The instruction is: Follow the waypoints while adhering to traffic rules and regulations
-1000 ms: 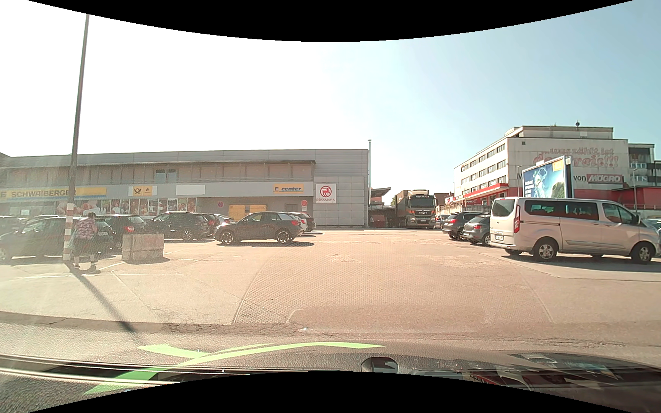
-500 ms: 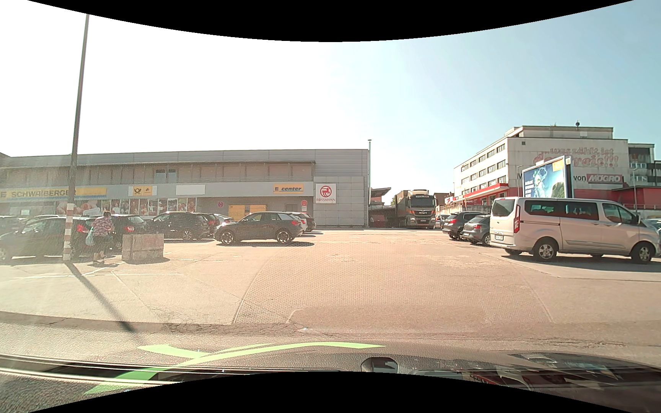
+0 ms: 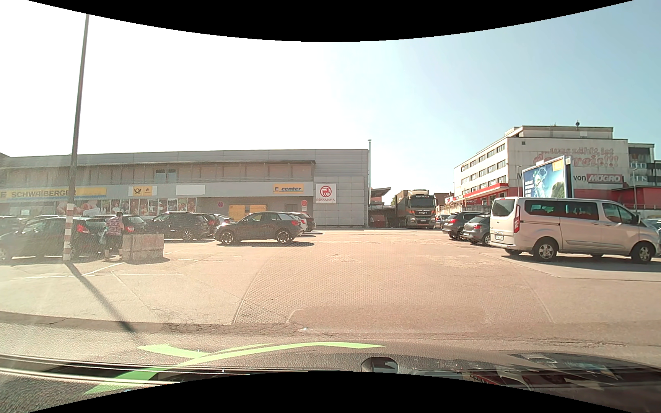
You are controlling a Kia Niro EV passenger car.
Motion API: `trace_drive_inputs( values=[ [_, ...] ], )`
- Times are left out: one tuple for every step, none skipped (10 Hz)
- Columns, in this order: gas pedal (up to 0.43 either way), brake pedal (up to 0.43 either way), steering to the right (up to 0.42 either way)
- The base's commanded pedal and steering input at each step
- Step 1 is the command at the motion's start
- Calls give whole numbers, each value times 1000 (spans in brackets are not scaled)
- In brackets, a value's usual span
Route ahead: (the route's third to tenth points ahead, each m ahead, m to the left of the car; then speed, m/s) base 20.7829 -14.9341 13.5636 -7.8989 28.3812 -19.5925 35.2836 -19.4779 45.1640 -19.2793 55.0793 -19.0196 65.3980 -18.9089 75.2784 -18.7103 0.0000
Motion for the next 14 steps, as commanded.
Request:
trace_drive_inputs(
  values=[
    [0,396,-55],
    [0,396,-55],
    [0,396,-55],
    [0,390,-55],
    [0,390,-55],
    [0,390,-55],
    [0,384,-55],
    [0,384,-55],
    [0,384,-55],
    [0,384,-55],
    [0,384,-55],
    [0,384,-55],
    [0,384,-55],
    [0,384,-55]
  ],
)
